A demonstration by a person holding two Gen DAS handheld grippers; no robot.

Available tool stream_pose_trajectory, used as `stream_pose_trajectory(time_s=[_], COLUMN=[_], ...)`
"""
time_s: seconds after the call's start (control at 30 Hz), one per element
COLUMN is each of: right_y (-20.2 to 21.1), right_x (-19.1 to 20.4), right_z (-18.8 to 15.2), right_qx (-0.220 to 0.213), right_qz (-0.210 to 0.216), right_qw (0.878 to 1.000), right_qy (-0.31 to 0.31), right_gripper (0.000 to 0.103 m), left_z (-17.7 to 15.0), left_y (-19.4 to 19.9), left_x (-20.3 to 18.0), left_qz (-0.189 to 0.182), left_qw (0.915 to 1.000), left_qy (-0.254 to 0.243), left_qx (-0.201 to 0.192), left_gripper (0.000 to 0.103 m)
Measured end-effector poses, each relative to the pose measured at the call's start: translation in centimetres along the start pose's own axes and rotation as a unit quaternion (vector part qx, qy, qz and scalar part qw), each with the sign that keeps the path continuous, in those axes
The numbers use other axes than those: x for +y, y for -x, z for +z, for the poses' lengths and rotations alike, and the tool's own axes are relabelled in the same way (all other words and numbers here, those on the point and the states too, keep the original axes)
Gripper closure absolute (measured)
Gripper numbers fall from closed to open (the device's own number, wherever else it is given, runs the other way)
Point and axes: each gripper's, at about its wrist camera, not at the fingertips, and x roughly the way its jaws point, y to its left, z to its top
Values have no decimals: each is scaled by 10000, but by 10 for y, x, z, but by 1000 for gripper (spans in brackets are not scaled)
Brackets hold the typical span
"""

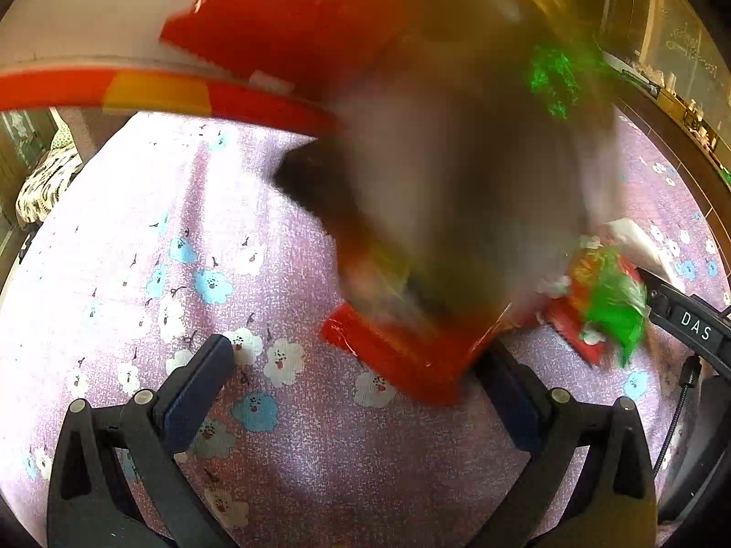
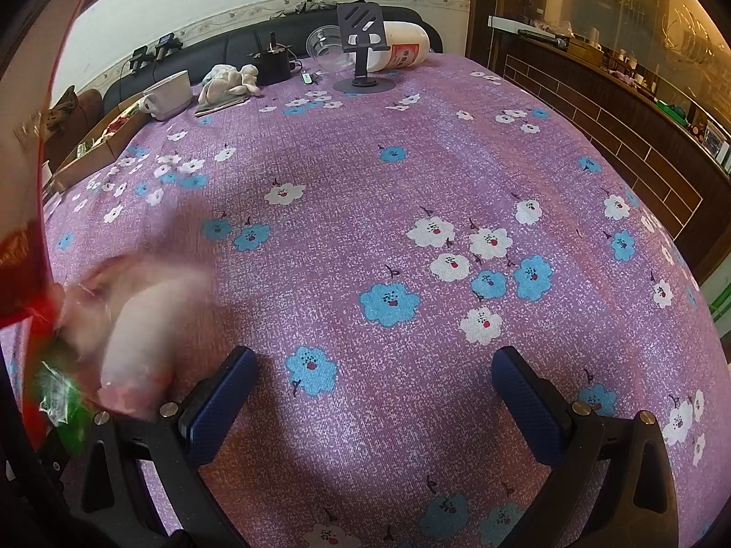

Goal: Organize snacks

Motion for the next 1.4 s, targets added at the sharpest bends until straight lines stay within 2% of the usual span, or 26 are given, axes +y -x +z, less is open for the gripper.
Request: stream_pose_trajectory(time_s=[1.4], right_y=[0], right_x=[0], right_z=[0], right_qx=[-1], right_qz=[2], right_qw=[10000], right_qy=[-1], right_gripper=[0], left_z=[-1], left_y=[1], left_x=[0], left_qz=[3], left_qw=[10000], left_qy=[5], left_qx=[-9], left_gripper=[0])
